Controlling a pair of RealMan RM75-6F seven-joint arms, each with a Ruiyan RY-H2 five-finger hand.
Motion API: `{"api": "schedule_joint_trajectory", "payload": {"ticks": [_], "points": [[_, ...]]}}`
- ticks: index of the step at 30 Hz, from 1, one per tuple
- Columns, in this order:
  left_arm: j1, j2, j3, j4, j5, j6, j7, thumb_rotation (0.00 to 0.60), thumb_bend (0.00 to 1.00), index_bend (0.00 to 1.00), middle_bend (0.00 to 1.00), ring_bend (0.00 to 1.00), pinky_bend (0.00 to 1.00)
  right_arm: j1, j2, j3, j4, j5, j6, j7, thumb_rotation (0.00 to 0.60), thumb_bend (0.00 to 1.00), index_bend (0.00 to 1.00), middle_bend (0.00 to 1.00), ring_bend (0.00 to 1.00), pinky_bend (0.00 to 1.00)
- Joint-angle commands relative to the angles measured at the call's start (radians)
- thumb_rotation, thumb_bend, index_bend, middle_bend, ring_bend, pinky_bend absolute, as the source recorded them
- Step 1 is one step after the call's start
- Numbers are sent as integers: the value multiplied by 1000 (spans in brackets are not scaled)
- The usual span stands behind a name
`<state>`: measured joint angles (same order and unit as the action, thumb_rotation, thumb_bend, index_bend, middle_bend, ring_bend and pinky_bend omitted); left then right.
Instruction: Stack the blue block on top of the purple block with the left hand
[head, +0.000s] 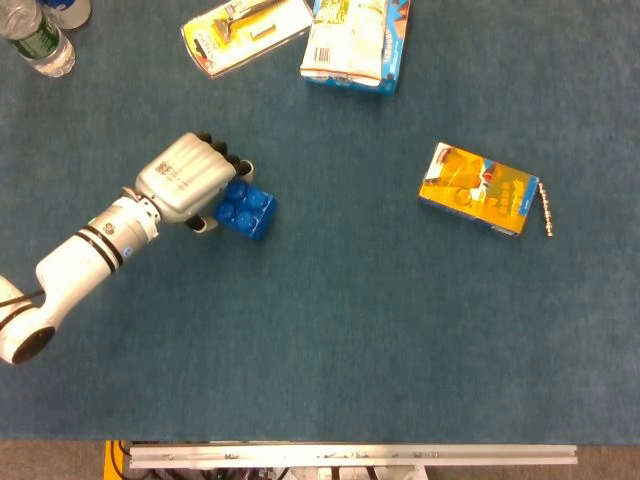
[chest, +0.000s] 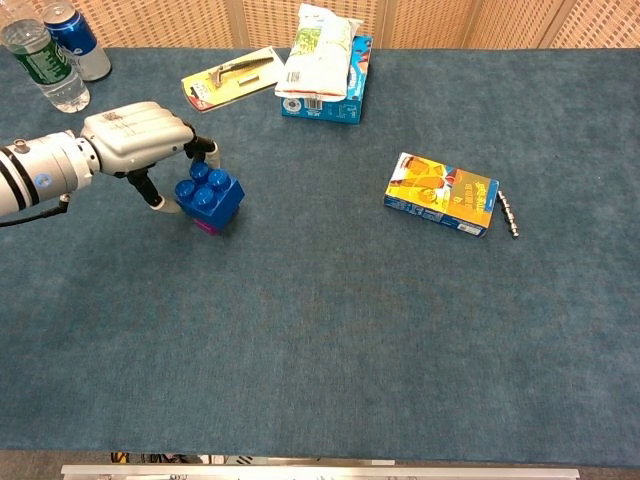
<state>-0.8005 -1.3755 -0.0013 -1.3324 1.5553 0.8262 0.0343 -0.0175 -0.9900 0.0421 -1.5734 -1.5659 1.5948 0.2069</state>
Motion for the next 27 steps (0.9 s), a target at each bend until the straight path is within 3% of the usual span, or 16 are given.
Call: {"api": "schedule_joint_trajectory", "payload": {"ticks": [1,27], "points": [[-2,2,-1,-10,-7,-3,1,600,167,505,462,344,337,0,1,0,-1,0,1,0,600,280,507,532,457,489],[-16,-22,2,-19,-36,-15,23,600,167,501,461,343,337,-3,1,0,4,1,1,6,600,280,506,532,458,489]]}}
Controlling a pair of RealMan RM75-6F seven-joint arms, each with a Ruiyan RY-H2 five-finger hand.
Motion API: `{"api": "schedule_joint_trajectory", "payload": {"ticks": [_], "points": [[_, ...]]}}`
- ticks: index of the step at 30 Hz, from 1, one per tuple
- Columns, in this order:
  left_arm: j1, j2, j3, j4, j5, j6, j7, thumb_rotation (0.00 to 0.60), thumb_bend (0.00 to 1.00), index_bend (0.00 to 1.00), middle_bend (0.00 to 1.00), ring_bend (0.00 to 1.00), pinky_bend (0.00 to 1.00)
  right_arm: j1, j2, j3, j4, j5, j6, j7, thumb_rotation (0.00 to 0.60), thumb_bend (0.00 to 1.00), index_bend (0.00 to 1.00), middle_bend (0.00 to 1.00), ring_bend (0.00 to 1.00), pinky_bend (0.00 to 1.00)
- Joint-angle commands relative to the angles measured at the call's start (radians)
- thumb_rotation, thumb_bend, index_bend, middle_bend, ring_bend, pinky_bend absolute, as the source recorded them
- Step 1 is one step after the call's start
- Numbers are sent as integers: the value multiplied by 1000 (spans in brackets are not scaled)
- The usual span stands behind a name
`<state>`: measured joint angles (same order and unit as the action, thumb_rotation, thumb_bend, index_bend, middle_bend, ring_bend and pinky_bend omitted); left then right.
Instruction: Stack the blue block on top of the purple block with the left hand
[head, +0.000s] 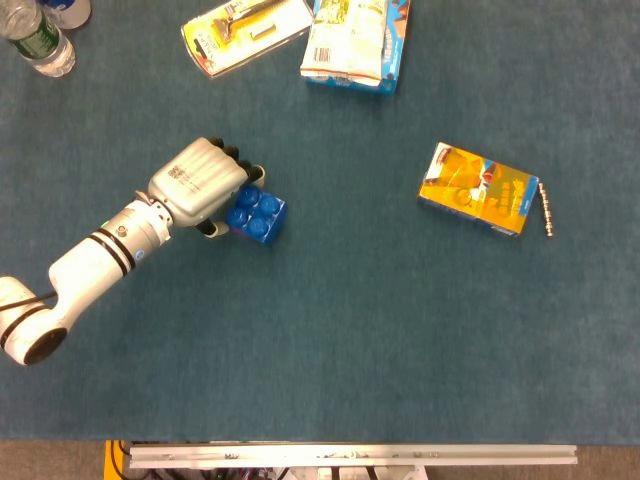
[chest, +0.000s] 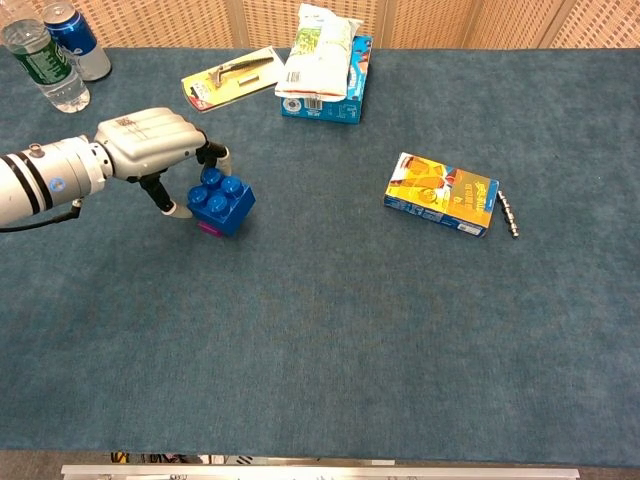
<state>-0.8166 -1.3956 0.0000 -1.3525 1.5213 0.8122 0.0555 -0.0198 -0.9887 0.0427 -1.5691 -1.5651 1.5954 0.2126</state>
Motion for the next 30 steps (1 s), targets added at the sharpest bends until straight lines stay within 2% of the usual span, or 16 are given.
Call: {"api": "schedule_joint_trajectory", "payload": {"ticks": [1,25,27,30], "points": [[1,-3,1,2,-5,-3,4,600,167,500,461,343,337,0,0,0,0,0,0,0,600,280,506,532,458,489],[6,-48,13,48,-26,-13,5,600,167,495,460,341,337,-4,-1,0,7,4,0,6,600,280,507,533,461,489],[6,-47,13,47,-32,-18,8,600,167,473,452,335,337,-5,-1,1,7,5,1,6,600,280,507,533,461,489],[5,-39,10,39,-45,-28,14,600,167,379,381,325,337,-5,0,1,6,4,3,7,600,280,507,532,461,489]]}}
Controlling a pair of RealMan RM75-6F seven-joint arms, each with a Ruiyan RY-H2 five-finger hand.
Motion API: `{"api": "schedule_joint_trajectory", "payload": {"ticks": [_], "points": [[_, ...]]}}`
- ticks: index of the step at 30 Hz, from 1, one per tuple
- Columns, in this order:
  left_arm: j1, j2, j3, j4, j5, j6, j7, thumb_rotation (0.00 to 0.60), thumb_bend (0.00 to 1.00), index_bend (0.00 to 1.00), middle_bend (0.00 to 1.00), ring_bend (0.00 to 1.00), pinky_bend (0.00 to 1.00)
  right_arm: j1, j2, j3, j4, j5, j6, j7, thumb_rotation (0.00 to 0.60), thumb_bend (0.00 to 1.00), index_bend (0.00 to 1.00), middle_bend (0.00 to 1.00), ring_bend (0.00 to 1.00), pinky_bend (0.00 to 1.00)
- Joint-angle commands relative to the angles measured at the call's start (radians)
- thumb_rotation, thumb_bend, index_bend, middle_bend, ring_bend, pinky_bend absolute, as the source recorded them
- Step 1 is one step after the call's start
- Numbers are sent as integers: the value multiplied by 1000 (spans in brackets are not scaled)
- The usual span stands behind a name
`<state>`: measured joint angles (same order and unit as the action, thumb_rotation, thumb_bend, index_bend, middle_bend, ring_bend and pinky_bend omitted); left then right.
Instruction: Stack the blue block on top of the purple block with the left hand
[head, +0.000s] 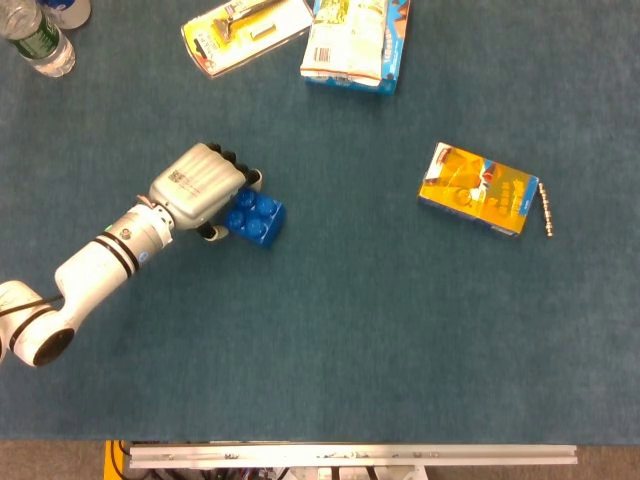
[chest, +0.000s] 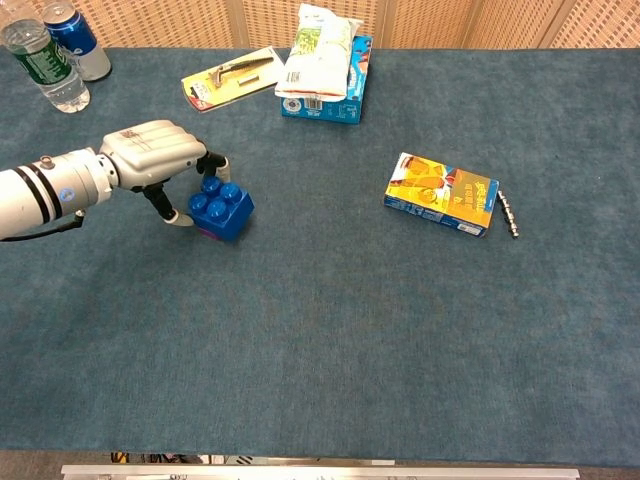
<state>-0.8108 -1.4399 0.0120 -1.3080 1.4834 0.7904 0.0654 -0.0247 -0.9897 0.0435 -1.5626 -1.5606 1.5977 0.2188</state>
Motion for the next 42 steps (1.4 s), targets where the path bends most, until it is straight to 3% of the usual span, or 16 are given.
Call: {"api": "schedule_joint_trajectory", "payload": {"ticks": [1,6,10,15,29,42], "points": [[-1,9,-3,-9,-12,-8,7,600,167,355,359,323,337,0,1,0,0,-1,0,1,600,280,506,532,461,489],[6,33,-11,-39,-35,-6,11,600,166,191,270,264,337,-1,1,0,-2,-1,1,0,600,280,507,532,462,489],[19,59,-14,-62,-47,10,13,600,167,143,243,249,337,0,2,0,-2,-2,1,2,600,280,507,533,462,489],[56,95,-35,-90,-85,62,-9,600,166,141,241,249,337,4,3,2,-3,0,-5,3,600,280,506,533,462,489],[294,176,-107,-164,-261,378,-60,600,166,179,245,256,337,40,11,10,-10,19,-71,5,600,280,506,532,462,489],[531,198,-90,-261,-304,683,30,600,166,216,275,268,337,82,8,13,-34,45,-149,-35,600,281,507,534,462,489]]}}
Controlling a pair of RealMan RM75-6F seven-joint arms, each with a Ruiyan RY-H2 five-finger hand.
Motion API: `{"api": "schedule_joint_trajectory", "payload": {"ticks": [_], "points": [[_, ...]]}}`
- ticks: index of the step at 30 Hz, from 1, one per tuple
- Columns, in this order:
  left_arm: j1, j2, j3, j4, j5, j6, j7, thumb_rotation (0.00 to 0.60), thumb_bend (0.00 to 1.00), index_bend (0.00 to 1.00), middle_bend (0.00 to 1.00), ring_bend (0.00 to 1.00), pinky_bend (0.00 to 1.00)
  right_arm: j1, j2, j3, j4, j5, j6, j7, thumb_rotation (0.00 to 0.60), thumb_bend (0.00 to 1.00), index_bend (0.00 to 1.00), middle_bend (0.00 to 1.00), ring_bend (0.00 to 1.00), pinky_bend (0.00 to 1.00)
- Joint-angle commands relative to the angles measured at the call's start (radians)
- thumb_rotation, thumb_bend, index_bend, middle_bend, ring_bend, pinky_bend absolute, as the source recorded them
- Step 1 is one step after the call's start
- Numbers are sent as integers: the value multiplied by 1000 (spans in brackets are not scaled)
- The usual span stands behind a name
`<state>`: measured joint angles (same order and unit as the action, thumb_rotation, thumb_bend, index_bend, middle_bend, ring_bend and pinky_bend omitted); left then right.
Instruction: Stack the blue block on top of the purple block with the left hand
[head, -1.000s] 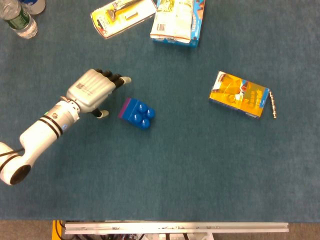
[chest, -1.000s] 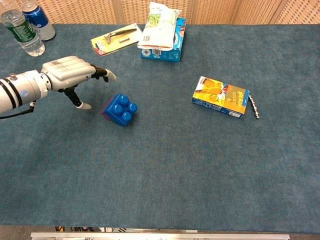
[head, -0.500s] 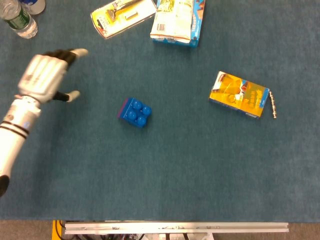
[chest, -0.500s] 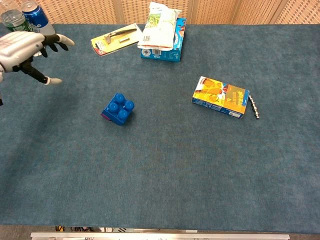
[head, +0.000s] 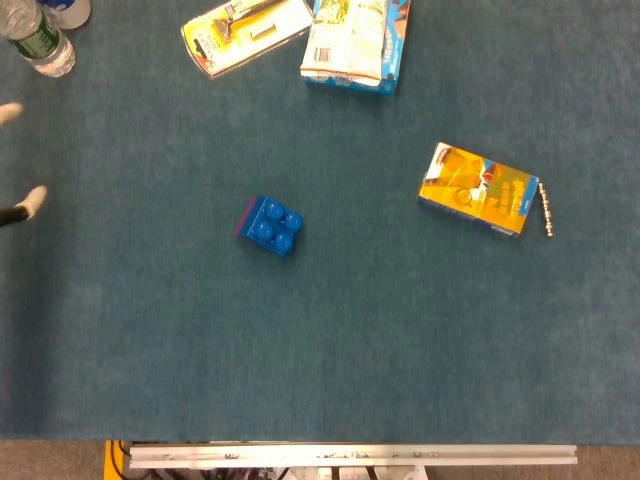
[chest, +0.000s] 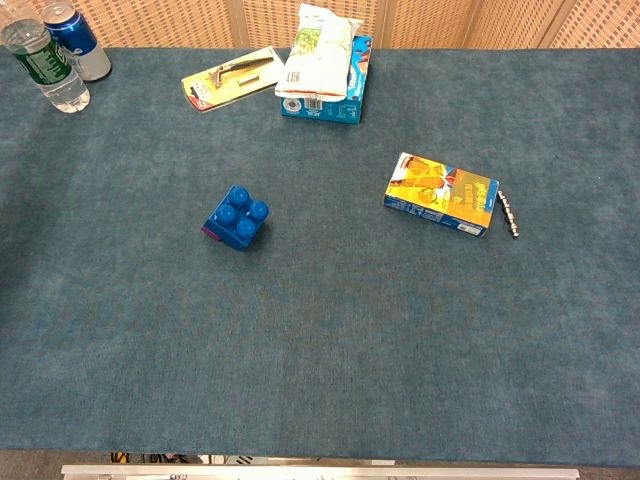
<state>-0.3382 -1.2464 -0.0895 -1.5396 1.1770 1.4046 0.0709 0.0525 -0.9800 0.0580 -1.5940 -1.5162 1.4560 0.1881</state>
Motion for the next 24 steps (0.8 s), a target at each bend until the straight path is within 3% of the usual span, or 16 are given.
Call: {"api": "schedule_joint_trajectory", "payload": {"ticks": [1,12,24], "points": [[72,5,18,-36,12,86,28,600,166,221,275,269,337,6,-2,-2,-1,1,-9,-6,600,281,507,535,463,489],[203,29,88,-146,128,211,51,600,166,266,289,272,337,21,-16,-19,-8,-52,-6,-15,600,280,519,547,463,489],[213,21,111,-187,239,179,88,600,166,272,291,272,337,20,-23,-32,-17,-90,23,-28,600,280,528,552,466,489]]}}
